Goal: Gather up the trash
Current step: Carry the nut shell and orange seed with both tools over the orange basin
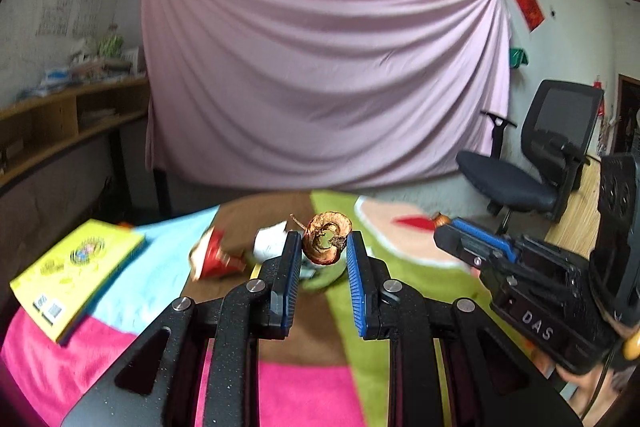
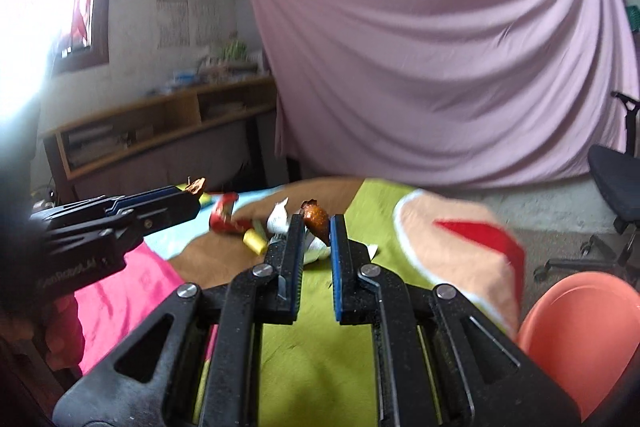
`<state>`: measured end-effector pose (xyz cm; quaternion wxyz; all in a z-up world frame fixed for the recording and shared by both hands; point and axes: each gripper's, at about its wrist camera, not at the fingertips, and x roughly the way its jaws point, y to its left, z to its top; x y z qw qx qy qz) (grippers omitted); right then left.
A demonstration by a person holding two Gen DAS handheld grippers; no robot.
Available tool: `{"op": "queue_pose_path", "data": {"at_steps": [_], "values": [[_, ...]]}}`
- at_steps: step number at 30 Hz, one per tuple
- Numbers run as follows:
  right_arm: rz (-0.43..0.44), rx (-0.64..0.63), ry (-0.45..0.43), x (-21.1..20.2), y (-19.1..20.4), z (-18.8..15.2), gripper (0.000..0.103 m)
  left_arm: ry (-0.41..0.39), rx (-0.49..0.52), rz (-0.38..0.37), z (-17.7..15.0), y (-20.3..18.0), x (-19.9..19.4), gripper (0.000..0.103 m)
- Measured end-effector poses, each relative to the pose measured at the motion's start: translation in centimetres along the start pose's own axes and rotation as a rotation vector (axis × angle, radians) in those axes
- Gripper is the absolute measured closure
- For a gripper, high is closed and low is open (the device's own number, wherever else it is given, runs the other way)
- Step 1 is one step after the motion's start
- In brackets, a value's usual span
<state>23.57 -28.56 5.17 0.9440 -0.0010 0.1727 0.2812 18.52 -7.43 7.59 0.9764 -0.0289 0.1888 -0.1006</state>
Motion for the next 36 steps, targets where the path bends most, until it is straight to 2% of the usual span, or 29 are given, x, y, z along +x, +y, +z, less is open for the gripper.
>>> {"op": "queue_pose_path", "data": {"at_steps": [11, 16, 21, 26, 36], "values": [[-0.188, 0.053, -0.282, -8.0, -3.2, 1.4, 0.000, -0.149, 0.125, -0.096, 2.9, -5.7, -1.3, 0.084], [-0.282, 0.089, -0.341, -11.0, -5.4, 1.2, 0.000, -0.171, 0.173, -0.159, 3.5, -8.9, -0.9, 0.084], [-0.354, 0.152, -0.349, -13.3, -8.4, 0.7, 0.000, -0.149, 0.196, -0.272, 3.7, -12.2, 0.3, 0.084], [-0.420, 0.209, -0.332, -15.6, -11.5, -0.1, 0.000, -0.104, 0.215, -0.340, 3.5, -15.9, 1.9, 0.084], [-0.516, 0.313, -0.206, -15.9, -16.2, -1.8, 0.000, 0.036, 0.205, -0.447, 2.6, -20.4, 6.0, 0.084]]}}
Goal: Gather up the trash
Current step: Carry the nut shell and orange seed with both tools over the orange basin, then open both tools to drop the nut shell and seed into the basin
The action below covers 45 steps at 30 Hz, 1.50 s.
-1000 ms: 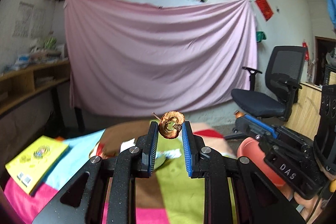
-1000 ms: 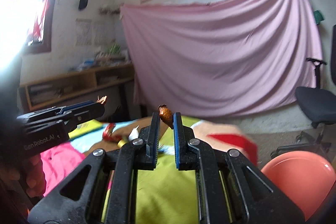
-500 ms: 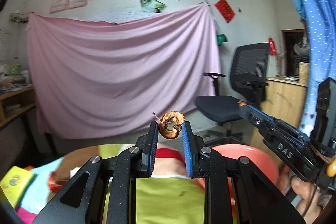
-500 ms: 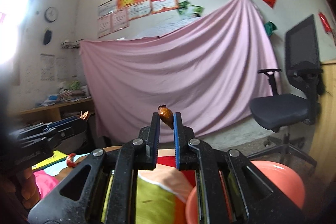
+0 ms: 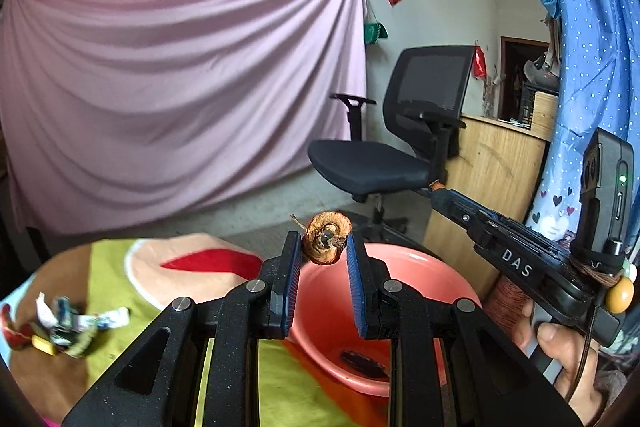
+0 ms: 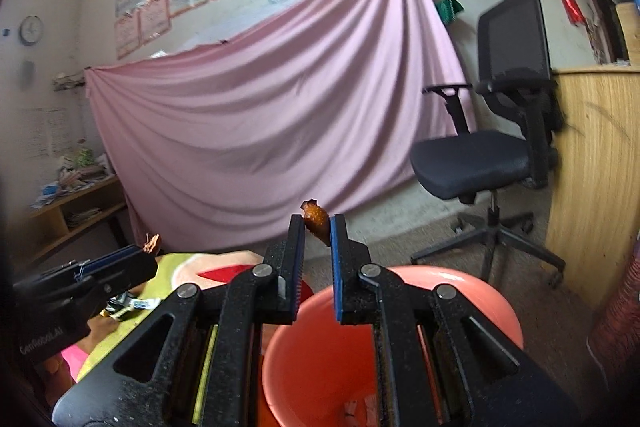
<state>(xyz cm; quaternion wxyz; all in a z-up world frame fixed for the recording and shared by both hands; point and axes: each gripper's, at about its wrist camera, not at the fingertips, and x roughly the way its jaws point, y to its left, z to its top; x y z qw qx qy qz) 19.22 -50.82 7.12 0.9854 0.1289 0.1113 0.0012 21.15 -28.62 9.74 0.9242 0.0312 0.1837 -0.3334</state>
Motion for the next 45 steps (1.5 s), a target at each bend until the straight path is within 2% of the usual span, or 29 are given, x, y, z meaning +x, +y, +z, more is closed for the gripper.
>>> {"op": "queue_pose_path", "data": {"at_steps": [8, 28, 37, 39, 41, 45], "values": [[-0.028, 0.023, 0.051, 0.8, -1.0, -0.7, 0.000, 0.084, -0.001, -0.031, 0.0, -1.1, 2.6, 0.084], [-0.061, 0.063, 0.150, 2.2, -1.9, -1.5, 0.000, 0.254, -0.022, -0.071, -1.4, -1.5, 5.5, 0.083], [-0.069, 0.077, 0.165, 2.5, -2.4, -1.4, 0.000, 0.253, -0.036, -0.059, -1.5, -0.9, 5.5, 0.082], [-0.070, 0.076, 0.166, 2.6, -2.5, -1.4, 0.000, 0.247, -0.047, -0.040, -1.5, -0.5, 5.3, 0.079], [-0.071, 0.074, 0.164, 2.6, -2.4, -1.4, 0.000, 0.237, -0.063, -0.010, -1.5, 0.1, 5.0, 0.071], [-0.071, 0.066, 0.154, 2.5, -2.2, -1.5, 0.000, 0.214, -0.096, 0.042, -1.4, 1.4, 4.2, 0.071]]}}
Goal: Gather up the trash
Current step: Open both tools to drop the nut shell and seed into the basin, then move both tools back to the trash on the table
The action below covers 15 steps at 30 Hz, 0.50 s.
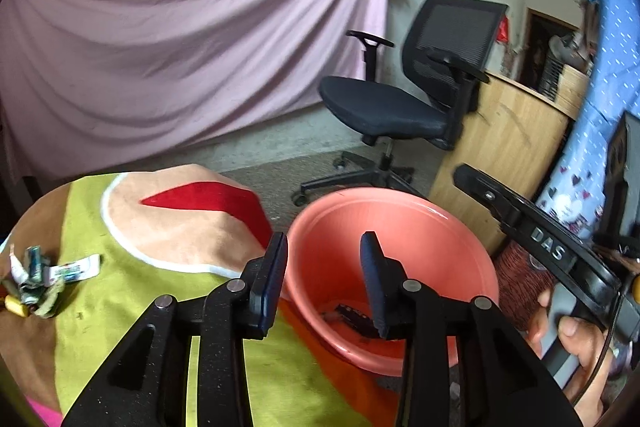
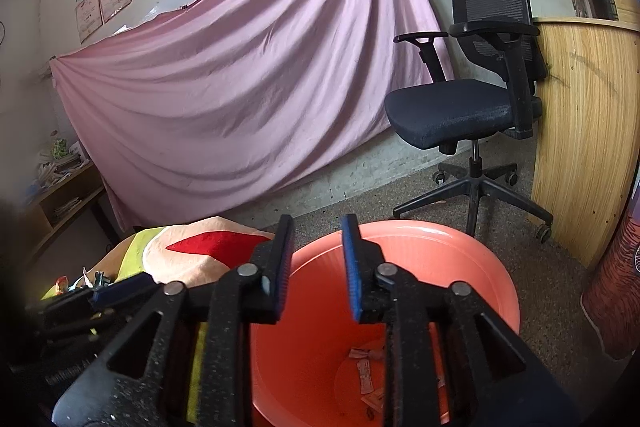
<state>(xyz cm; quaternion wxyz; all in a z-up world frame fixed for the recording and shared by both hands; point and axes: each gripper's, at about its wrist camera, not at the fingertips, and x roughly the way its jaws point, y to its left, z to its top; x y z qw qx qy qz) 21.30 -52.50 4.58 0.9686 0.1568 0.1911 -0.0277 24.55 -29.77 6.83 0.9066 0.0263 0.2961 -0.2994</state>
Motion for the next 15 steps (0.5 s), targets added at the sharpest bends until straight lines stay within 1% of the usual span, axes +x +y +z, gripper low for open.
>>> {"op": "queue_pose_path", "data": {"at_steps": [1, 5, 7, 9, 10, 11, 13, 14, 15], "values": [[0.000, -0.003, -0.004, 0.0, 0.1, 0.0, 0.000, -0.009, -0.012, 0.018, 0.0, 0.5, -0.3, 0.069], [0.005, -0.018, -0.030, -0.3, 0.8, 0.0, 0.000, -0.047, -0.052, 0.071, 0.0, 2.3, -1.7, 0.055], [0.010, -0.025, -0.046, -0.4, 1.4, 0.1, 0.000, -0.070, -0.071, 0.098, -0.2, 3.1, -2.5, 0.052], [0.018, -0.034, -0.065, -0.5, 2.0, 0.2, 0.000, -0.095, -0.092, 0.129, -0.4, 4.2, -3.5, 0.045], [0.026, -0.040, -0.078, -0.6, 2.4, 0.3, 0.000, -0.103, -0.099, 0.138, -0.5, 4.5, -3.8, 0.039], [0.031, -0.045, -0.092, -0.8, 2.8, 0.3, 0.000, -0.118, -0.112, 0.154, -0.6, 5.1, -4.5, 0.029], [0.049, -0.054, -0.120, -1.0, 3.7, 0.3, 0.000, -0.151, -0.134, 0.173, -0.9, 6.0, -5.5, 0.016], [0.058, -0.058, -0.134, -1.1, 4.1, 0.4, 0.000, -0.173, -0.147, 0.186, -1.1, 6.5, -6.2, 0.012], [0.067, -0.062, -0.146, -1.2, 4.5, 0.4, 0.000, -0.190, -0.156, 0.198, -1.3, 6.9, -6.6, 0.010]]}}
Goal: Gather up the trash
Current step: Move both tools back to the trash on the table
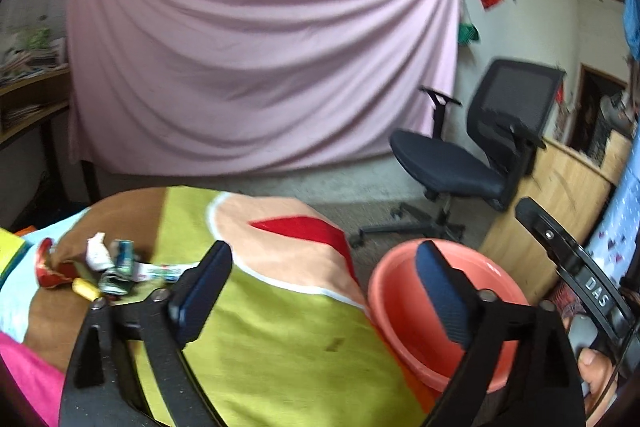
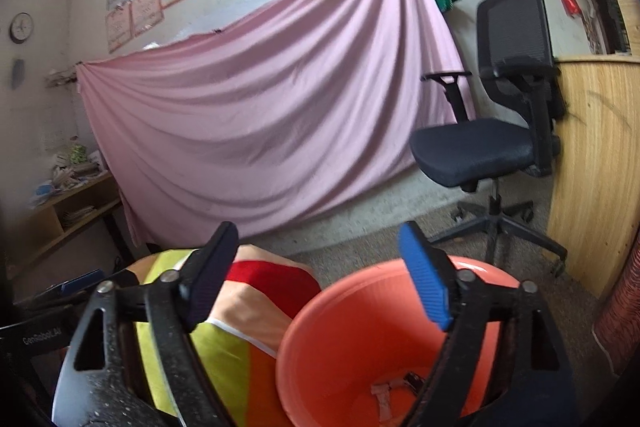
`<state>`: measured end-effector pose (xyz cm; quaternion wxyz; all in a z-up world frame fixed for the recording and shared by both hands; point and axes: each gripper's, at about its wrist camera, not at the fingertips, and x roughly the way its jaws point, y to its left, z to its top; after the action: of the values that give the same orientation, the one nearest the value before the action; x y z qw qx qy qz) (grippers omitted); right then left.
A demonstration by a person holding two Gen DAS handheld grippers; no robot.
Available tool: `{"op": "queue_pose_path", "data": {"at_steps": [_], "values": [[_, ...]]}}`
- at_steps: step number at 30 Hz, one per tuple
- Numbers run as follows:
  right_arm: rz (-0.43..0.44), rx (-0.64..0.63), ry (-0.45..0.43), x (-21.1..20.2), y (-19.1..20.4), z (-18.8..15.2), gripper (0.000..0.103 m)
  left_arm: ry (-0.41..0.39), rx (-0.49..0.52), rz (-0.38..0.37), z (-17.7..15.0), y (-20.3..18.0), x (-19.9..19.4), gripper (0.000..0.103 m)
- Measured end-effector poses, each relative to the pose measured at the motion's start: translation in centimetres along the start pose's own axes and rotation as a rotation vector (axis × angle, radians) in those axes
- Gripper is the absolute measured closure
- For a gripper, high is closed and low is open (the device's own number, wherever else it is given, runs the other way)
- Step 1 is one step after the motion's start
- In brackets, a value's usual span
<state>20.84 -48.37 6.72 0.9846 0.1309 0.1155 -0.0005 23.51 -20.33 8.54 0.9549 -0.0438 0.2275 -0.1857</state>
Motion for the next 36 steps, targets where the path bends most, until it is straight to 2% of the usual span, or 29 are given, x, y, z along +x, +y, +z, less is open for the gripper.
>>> {"op": "queue_pose_path", "data": {"at_steps": [2, 8, 17, 24, 32, 36], "values": [[0.016, -0.008, -0.022, -0.1, 0.8, 0.1, 0.000, -0.032, -0.022, 0.029, -0.1, 1.3, -1.0, 0.002], [0.084, -0.025, -0.084, -0.3, 3.6, 0.0, 0.000, -0.112, -0.067, 0.103, -0.1, 4.8, -3.9, 0.002], [0.207, -0.052, -0.146, 0.1, 8.3, -0.3, 0.000, -0.216, -0.070, 0.234, -0.5, 8.4, -7.4, 0.002], [0.288, -0.098, -0.120, 0.9, 12.6, -1.6, 0.000, -0.285, -0.037, 0.337, -2.2, 11.1, -10.1, 0.002], [0.333, -0.167, -0.100, 2.2, 16.5, -3.0, 0.000, -0.280, -0.030, 0.404, -3.7, 14.9, -11.2, 0.002], [0.361, -0.192, -0.075, 3.3, 18.1, -3.4, 0.000, -0.260, -0.024, 0.409, -4.0, 16.6, -10.8, 0.002]]}}
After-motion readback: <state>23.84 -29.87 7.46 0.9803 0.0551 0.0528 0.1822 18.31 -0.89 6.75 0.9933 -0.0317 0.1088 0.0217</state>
